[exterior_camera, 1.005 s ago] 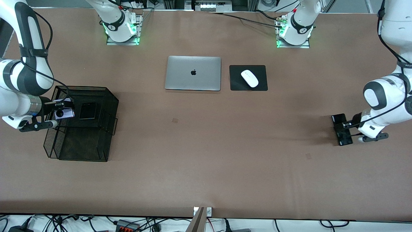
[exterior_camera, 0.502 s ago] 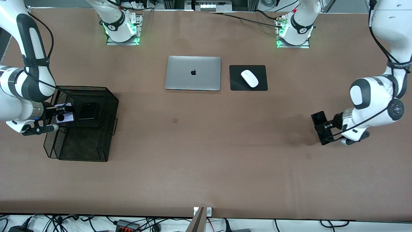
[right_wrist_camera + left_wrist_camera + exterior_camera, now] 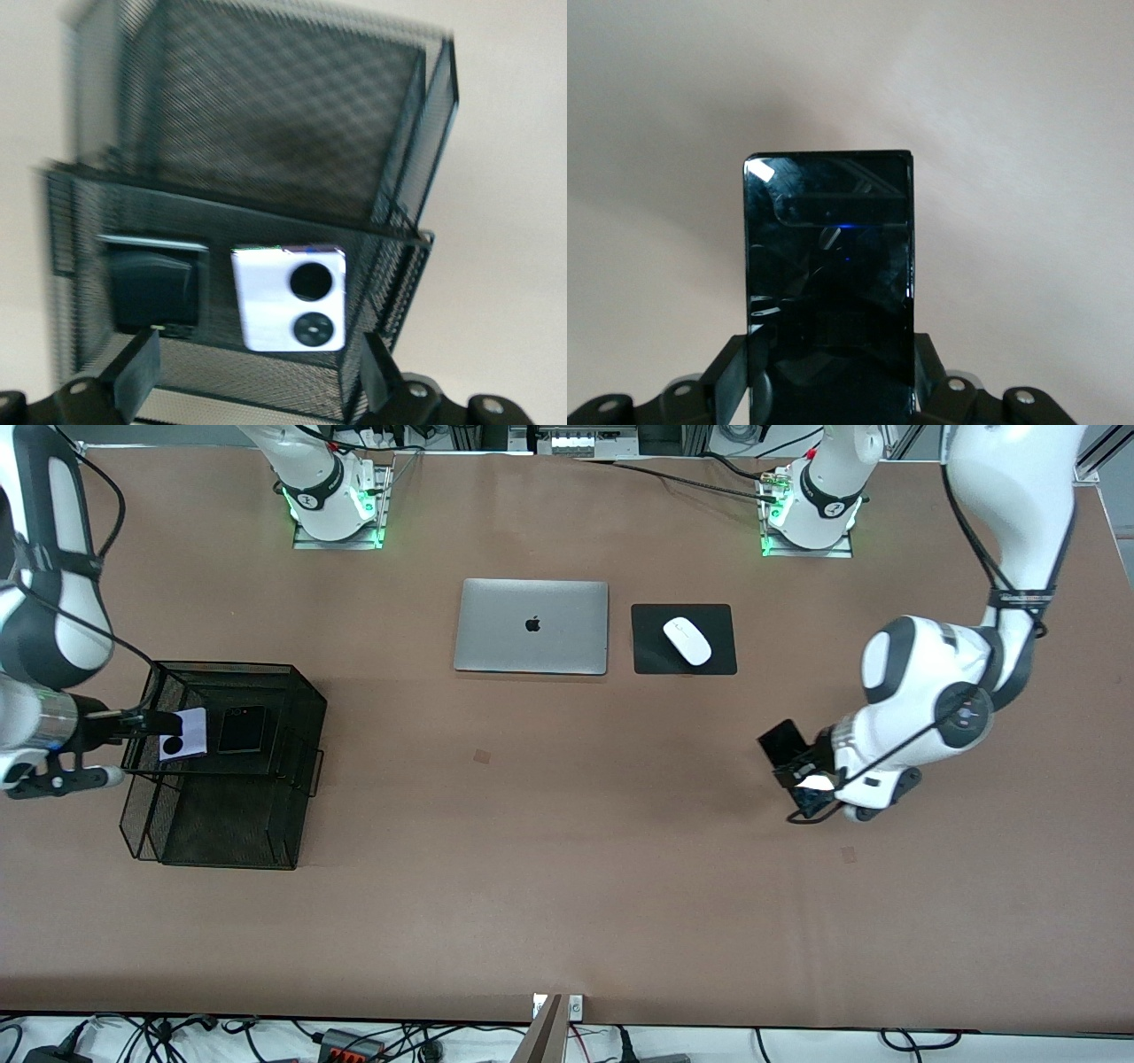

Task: Place phones with both arms
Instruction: 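Carry the black bar phone toward the laptop with the left gripper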

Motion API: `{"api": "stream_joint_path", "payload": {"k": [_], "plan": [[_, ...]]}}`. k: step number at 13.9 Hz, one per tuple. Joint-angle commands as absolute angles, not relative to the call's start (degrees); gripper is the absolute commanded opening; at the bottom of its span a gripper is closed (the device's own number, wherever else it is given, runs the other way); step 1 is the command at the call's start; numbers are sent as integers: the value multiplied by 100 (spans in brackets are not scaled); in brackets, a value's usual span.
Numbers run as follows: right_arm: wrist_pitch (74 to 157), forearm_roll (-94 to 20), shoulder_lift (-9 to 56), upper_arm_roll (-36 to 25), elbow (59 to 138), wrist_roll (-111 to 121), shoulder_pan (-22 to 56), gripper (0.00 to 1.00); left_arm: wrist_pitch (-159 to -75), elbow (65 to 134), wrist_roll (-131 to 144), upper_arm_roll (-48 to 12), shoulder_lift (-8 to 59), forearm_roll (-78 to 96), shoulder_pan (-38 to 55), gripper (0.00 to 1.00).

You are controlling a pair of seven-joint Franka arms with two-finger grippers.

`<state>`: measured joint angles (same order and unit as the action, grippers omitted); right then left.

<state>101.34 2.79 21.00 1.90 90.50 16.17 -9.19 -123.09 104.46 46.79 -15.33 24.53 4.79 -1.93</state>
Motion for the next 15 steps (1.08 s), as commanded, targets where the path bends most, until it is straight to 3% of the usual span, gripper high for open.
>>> {"api": "stream_joint_path", "payload": {"k": [1, 9, 15], "plan": [[9984, -16, 2136, 237, 8658, 1363, -590, 100, -12129, 10021, 5551, -1503, 2583, 571, 288, 51], [10757, -167, 2434, 237, 8648, 589, 272, 100, -12243, 8273, 7427, -1477, 3585, 563, 1932, 51], [10925, -167, 2426, 237, 8701, 589, 378, 100, -14051, 8024, 6376, -1433, 4042, 413, 2408, 53]]}}
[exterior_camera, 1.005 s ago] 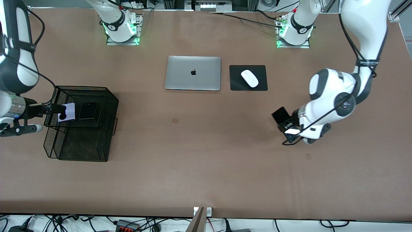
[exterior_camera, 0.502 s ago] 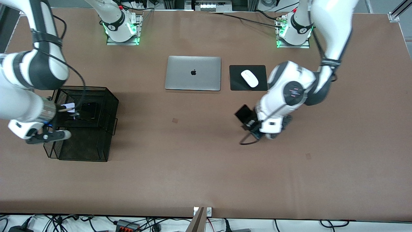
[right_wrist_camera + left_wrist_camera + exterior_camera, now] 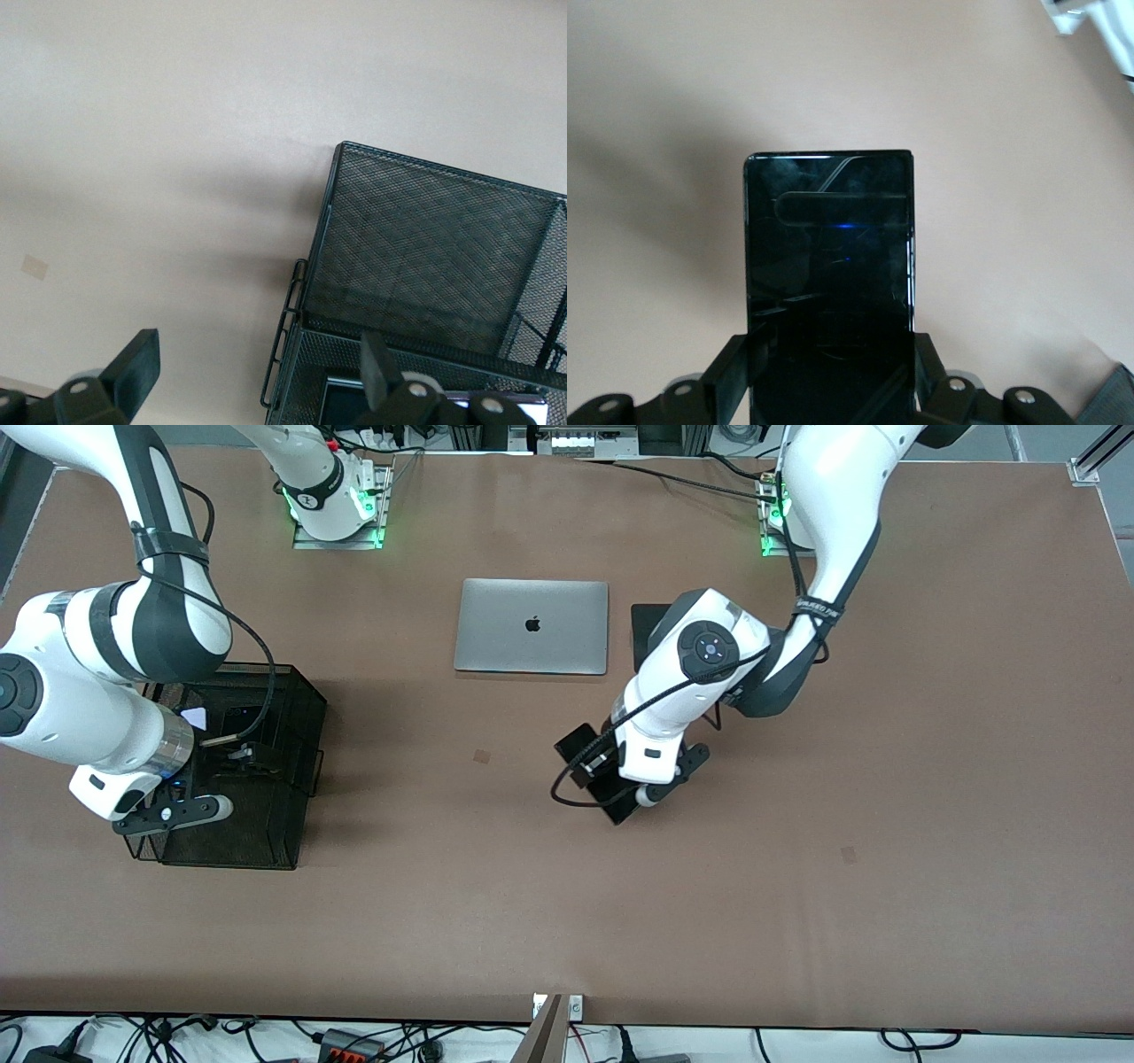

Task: Place phones with both arms
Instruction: 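Carry the black bar phone toward the laptop with the left gripper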

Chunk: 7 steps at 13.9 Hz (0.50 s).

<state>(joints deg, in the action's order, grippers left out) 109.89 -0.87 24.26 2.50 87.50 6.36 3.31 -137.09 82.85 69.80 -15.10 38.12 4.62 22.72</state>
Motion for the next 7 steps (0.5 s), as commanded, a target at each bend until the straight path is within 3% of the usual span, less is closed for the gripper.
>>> {"api": "stream_joint_path", "payload": {"k": [1, 7], "plan": [[10899, -167, 2417, 237, 8701, 624, 395, 100, -14410, 8024, 5998, -1433, 4121, 370, 2469, 52], [10977, -167, 2443, 229, 8657, 589, 659, 100, -14941, 7753, 3553, -1424, 4535, 115, 2715, 52]]}}
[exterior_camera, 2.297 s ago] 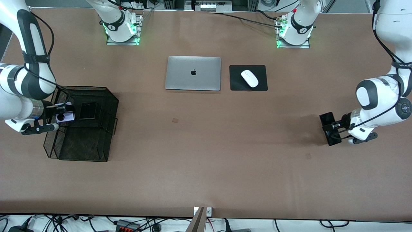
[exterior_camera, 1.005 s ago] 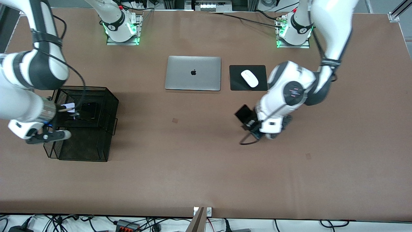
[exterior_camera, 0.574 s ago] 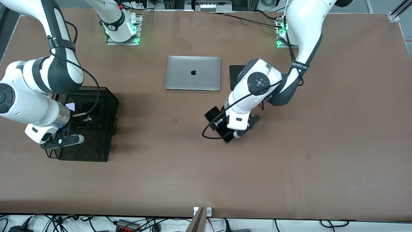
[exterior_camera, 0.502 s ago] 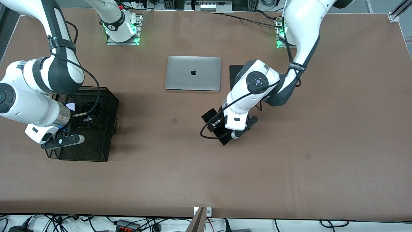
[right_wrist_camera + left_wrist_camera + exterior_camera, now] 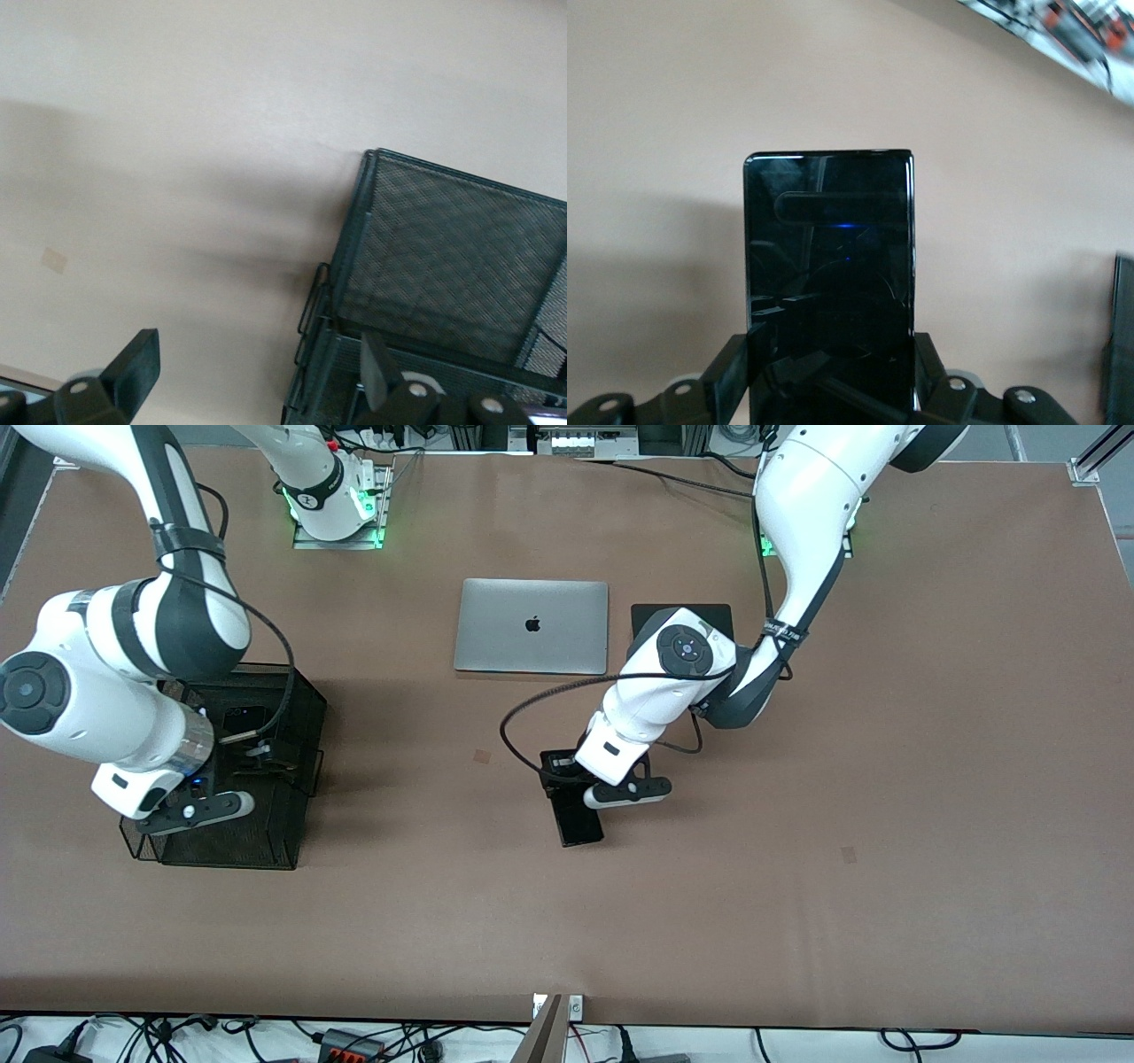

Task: Place phones with both arms
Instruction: 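Carry the black bar phone toward the laptop with the left gripper, then set the black bar phone down beside the laptop, open the left gripper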

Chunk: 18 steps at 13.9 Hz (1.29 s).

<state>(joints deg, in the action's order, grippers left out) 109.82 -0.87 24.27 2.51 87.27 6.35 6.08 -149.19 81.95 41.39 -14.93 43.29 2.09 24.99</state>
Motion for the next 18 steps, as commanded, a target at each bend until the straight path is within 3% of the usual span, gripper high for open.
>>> {"api": "stream_joint_path", "payload": {"k": [1, 6, 9, 14, 15, 16, 17, 18], "plan": [[11012, -184, 2539, 237, 8657, 580, 650, 100, -14915, 7700, 3525, -1354, 4605, 106, 2846, 52], [11416, -501, 2856, 237, 8666, 589, 712, 100, -14713, 7585, 3918, -1029, 4921, -237, 3436, 51], [11654, -501, 3102, 237, 8666, 598, 782, 100, -14117, 6832, 4235, -424, 5482, -211, 3997, 51], [11812, -510, 3305, 237, 8666, 589, 800, 100, -14071, 6715, 4474, -334, 5704, -211, 4078, 51], [11812, -510, 3339, 237, 8666, 589, 800, 100, -14080, 6715, 4482, -264, 5704, -211, 4096, 55], [11821, -510, 3349, 237, 8666, 589, 800, 100, -14106, 6706, 4482, -264, 5748, -211, 4096, 76], [11821, -510, 3357, 237, 8666, 589, 800, 100, -14124, 6697, 4482, -220, 5765, -211, 4087, 90], [11830, -510, 3366, 237, 8666, 589, 809, 100, -14115, 6636, 4491, -220, 5774, -202, 4096, 97]]}}
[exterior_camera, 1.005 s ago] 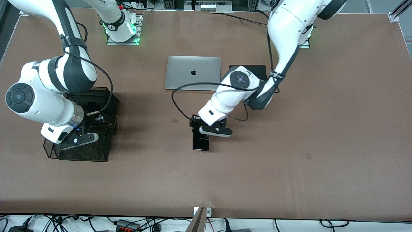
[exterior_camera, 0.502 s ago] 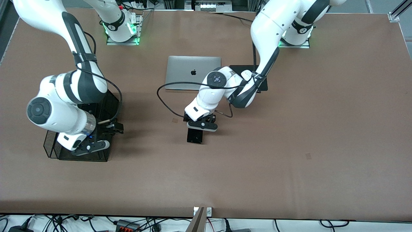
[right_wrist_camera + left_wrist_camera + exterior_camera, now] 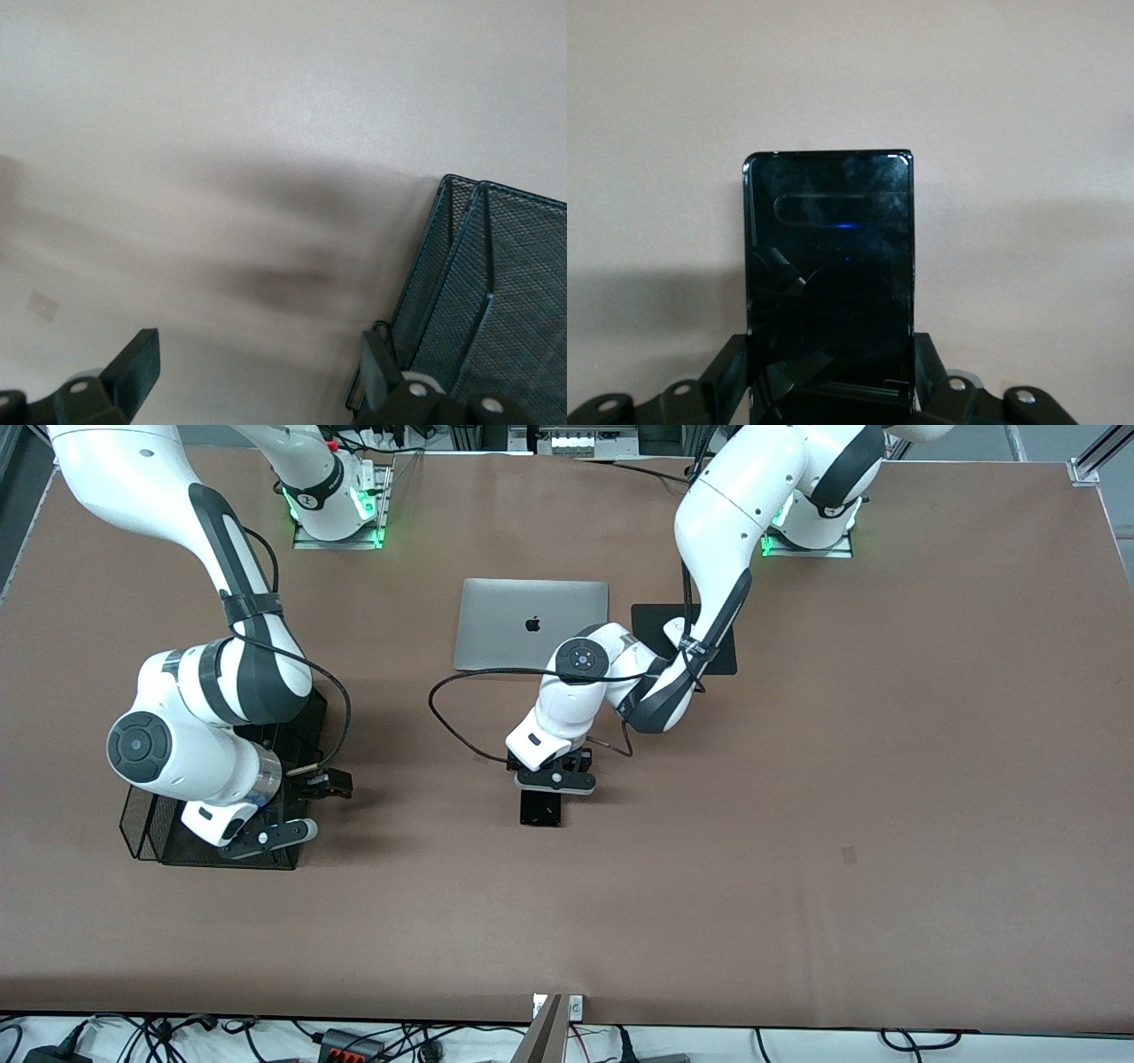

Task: Place phones with both arms
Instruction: 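Set the black bar phone down beside the laptop, open the left gripper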

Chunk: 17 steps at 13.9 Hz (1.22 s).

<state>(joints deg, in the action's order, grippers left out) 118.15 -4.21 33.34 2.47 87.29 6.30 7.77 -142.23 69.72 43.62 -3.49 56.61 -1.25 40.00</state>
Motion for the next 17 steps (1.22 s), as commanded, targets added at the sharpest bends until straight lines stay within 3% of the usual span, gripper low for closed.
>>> {"api": "stream_joint_path", "payload": {"k": [1, 8, 17], "plan": [[11839, -510, 3375, 237, 8675, 589, 809, 100, -14107, 6627, 4491, -220, 5774, -202, 4087, 98], [11848, -510, 3384, 237, 8666, 580, 967, 100, -14036, 6697, 4395, -211, 5573, -35, 3964, 99], [11865, -658, 3392, 246, 8640, 493, 1256, 100, -12781, 6899, 3226, -193, 4493, 141, 3138, 100]]}}
